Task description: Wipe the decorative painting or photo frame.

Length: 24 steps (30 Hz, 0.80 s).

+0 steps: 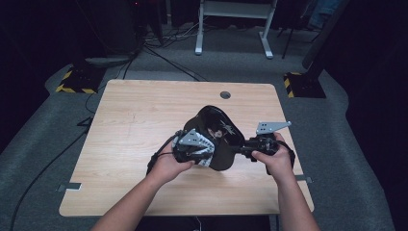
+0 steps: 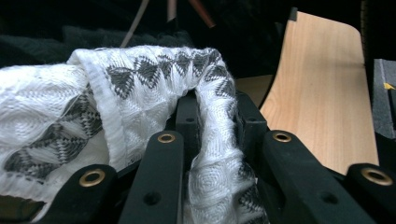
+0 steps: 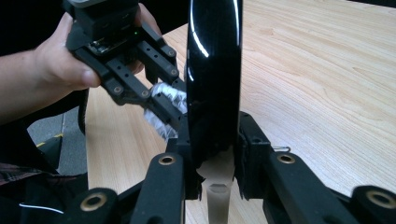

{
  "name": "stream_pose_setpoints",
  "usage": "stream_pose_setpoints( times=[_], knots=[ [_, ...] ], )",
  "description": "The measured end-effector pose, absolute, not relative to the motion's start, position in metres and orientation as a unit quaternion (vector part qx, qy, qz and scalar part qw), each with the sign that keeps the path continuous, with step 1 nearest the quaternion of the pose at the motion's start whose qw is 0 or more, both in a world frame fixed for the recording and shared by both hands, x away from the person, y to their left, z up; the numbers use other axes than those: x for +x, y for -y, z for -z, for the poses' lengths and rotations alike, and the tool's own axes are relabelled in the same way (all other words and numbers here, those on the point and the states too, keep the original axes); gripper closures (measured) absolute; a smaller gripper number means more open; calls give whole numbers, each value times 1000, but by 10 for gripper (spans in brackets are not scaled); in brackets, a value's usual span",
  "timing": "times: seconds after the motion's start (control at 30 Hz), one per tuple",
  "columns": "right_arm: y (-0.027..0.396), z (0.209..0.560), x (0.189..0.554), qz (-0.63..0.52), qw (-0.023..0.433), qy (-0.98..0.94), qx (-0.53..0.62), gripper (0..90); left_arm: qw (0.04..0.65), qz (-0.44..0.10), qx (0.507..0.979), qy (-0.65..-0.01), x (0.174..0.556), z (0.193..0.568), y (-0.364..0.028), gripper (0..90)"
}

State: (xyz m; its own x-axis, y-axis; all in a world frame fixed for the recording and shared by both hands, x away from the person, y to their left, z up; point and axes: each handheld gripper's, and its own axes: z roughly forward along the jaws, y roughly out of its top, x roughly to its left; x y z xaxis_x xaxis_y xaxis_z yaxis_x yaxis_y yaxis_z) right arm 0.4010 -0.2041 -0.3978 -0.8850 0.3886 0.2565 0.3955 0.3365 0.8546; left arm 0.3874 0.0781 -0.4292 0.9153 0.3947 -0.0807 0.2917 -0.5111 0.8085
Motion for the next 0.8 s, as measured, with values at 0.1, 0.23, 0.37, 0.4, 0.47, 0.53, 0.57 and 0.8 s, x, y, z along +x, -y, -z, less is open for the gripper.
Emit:
stream_pose_setpoints(
  times=[0.1,0.23,0.37,0.4,0.47,0.53,0.57,0.8],
  knots=[
    [205,398,401,524,4,817,-240,756,453,-61,869,-189,385,430,-76,763],
    [205,398,401,525,5,817,-239,755,449,-65,870,-192,387,433,-83,764],
    [204,398,401,524,5,818,-238,754,448,-67,867,-208,391,436,-93,765],
    [204,398,401,525,5,817,-238,754,446,-71,866,-216,395,438,-100,765],
    [204,398,401,525,5,817,-239,753,445,-73,864,-225,398,439,-107,765],
    [204,398,401,524,4,817,-239,752,444,-77,862,-232,400,440,-114,765],
    [204,398,401,524,4,817,-239,752,442,-79,862,-235,402,441,-118,765],
    [203,398,401,526,5,816,-240,750,432,-89,863,-245,406,443,-127,765]
  ],
)
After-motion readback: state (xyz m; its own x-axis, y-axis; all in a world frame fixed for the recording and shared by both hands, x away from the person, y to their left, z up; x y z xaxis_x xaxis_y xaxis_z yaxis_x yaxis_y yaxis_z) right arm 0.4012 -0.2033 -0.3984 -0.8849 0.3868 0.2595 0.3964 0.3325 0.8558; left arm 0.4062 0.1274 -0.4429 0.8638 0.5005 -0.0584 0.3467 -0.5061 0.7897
